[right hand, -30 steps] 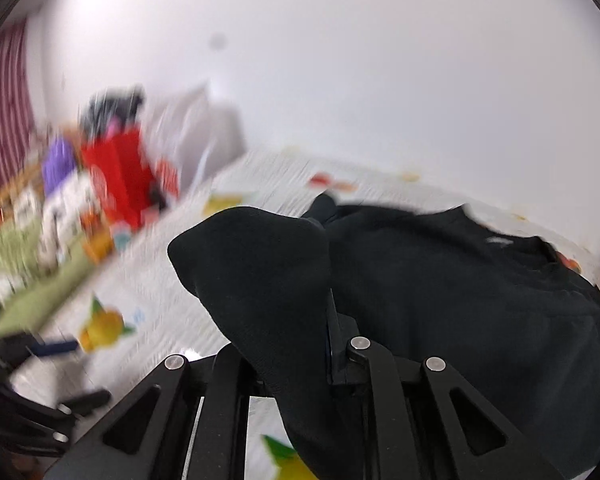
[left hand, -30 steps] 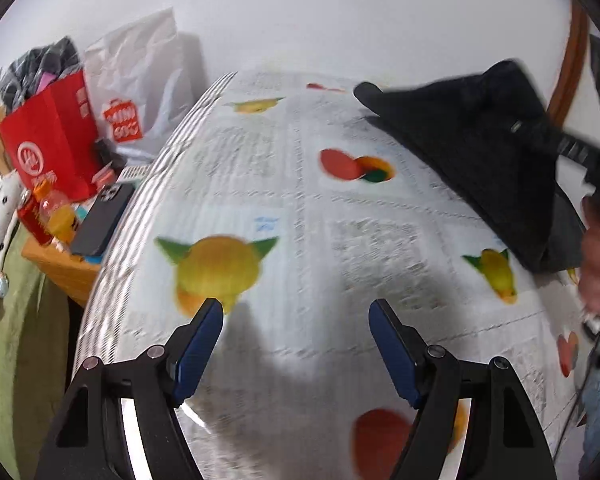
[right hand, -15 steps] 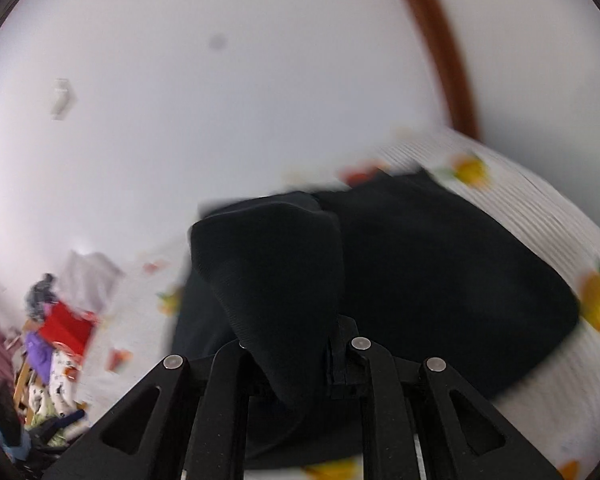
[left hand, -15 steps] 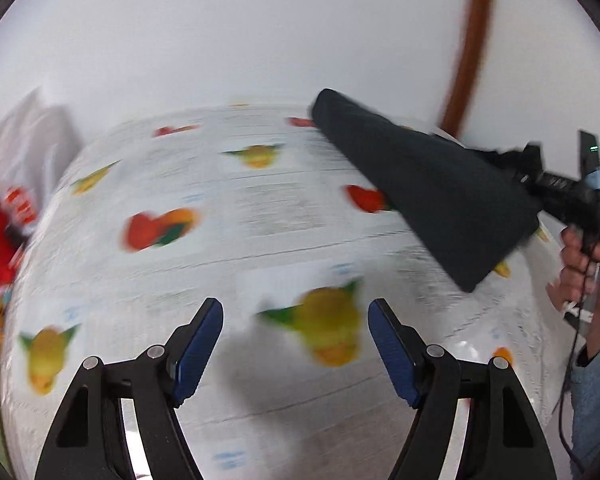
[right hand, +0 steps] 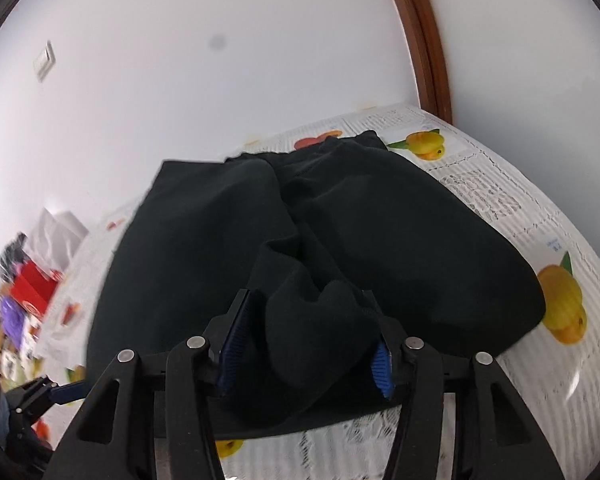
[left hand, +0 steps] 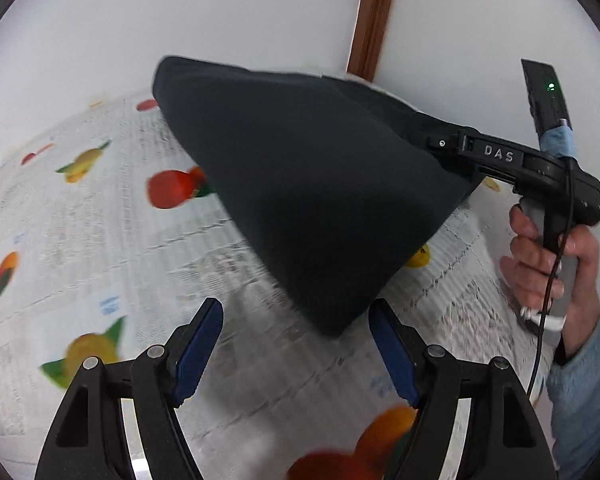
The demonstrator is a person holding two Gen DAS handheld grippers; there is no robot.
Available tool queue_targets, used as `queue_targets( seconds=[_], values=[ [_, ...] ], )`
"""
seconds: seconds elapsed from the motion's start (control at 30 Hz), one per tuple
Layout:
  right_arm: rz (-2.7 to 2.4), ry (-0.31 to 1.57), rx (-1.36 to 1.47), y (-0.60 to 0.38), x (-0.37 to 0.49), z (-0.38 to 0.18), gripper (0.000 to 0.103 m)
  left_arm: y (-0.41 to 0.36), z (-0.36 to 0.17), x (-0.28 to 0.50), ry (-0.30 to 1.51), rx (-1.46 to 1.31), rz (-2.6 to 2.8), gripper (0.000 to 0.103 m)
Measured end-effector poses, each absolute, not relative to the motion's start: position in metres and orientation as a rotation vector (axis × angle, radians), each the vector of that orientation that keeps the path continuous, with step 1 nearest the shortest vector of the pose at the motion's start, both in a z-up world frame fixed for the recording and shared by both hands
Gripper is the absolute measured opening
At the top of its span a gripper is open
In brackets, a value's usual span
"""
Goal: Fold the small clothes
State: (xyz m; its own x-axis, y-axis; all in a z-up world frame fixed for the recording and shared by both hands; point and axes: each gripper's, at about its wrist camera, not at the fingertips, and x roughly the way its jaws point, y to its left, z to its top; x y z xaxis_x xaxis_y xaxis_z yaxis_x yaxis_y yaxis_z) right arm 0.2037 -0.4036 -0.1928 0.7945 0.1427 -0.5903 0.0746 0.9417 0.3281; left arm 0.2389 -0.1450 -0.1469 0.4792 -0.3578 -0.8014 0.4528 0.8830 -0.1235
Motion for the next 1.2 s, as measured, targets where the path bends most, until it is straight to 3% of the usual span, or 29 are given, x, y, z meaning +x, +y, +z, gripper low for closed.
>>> queue_targets(
  seconds=[0.03, 0.07, 0.1, 0.17, 0.27, 0.33, 0.77, 0.93, 1.07, 1.1, 1.17, 1.2],
  values=[
    [0.055, 0.645, 0.346, -0.403, 0.204, -0.194, 0.031, -0.148, -0.148, 0.241, 0.955, 0.107, -0.494, 0.071],
    [0.071, 0.641, 0.348, -0.402, 0.205, -0.195, 0.021, -0.151, -0.149, 0.244, 0.959, 0.097, -0.488, 0.061],
    [0.085, 0.645, 0.35, -0.401, 0.206, -0.195, 0.017, -0.151, -0.151, 0.248, 0.961, 0.088, -0.48, 0.056],
    [0.092, 0.651, 0.348, -0.397, 0.21, -0.197, 0.016, -0.152, -0.15, 0.25, 0.963, 0.065, -0.48, 0.034],
    [0.108, 0.664, 0.337, -0.385, 0.217, -0.196, 0.015, -0.15, -0.145, 0.245, 0.937, 0.108, -0.443, 0.018],
    [0.13, 0.675, 0.346, -0.374, 0.22, -0.195, 0.015, -0.141, -0.142, 0.241, 0.905, 0.126, -0.403, 0.016],
    [0.34, 0.675, 0.336, -0.255, 0.217, -0.19, 0.014, 0.001, -0.139, 0.21, 0.904, 0.01, -0.227, 0.013],
    [0.299, 0.559, 0.497, -0.284, 0.189, -0.188, 0.014, 0.018, -0.148, 0.197, 0.934, -0.017, -0.246, 0.013],
    [0.288, 0.611, 0.517, -0.295, 0.186, -0.2, 0.017, 0.024, -0.143, 0.182, 0.919, -0.042, -0.309, 0.013],
    [0.283, 0.617, 0.509, -0.295, 0.187, -0.2, 0.02, 0.023, -0.142, 0.176, 0.911, -0.037, -0.322, 0.015],
    [0.274, 0.619, 0.497, -0.293, 0.188, -0.196, 0.026, 0.017, -0.14, 0.175, 0.893, 0.004, -0.329, 0.037],
    [0.267, 0.621, 0.49, -0.292, 0.191, -0.195, 0.033, 0.013, -0.139, 0.175, 0.883, 0.018, -0.325, 0.04]
  ],
)
